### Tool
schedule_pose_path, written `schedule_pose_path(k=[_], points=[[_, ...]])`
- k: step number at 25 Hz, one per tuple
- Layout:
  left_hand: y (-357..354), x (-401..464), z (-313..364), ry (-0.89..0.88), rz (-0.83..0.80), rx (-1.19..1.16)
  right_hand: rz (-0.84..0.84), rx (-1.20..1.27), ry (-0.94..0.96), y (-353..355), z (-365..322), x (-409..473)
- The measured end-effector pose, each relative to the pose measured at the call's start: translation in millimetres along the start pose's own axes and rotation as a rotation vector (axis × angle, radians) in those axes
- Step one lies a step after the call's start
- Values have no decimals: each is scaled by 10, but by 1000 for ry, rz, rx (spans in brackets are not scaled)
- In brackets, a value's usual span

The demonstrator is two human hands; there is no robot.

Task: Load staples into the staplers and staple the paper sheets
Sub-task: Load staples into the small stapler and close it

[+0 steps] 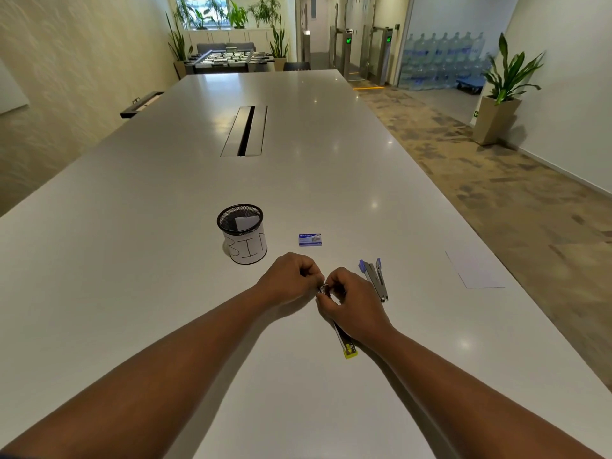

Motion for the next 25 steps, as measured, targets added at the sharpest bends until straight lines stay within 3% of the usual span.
schedule_pose_path(k=[4,10,16,21,25], points=[[1,-16,-16,41,10,-128,-6,-7,-6,-8,16,0],[-22,0,-2,79,-62,-130,-14,-10,-15,-13,21,4],[-85,11,-17,193,42,-160,-13,-5,-19,-12,9,-7],[-46,55,-2,261,-70,-168,-17,-11,-31,-10,18,-3],[-61,97,15,317,-9,-229,-17,-16,-26,-16,14,-4]])
Point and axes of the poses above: each hand's wrist, its own x-axis towards the middle knuckle, its own y-axis out of the back of the hand, z = x × y, the point moved 3 cm from there along x, towards the middle knuckle, and after that the axes turned 15 degrees about y, right-handed, at the moved point
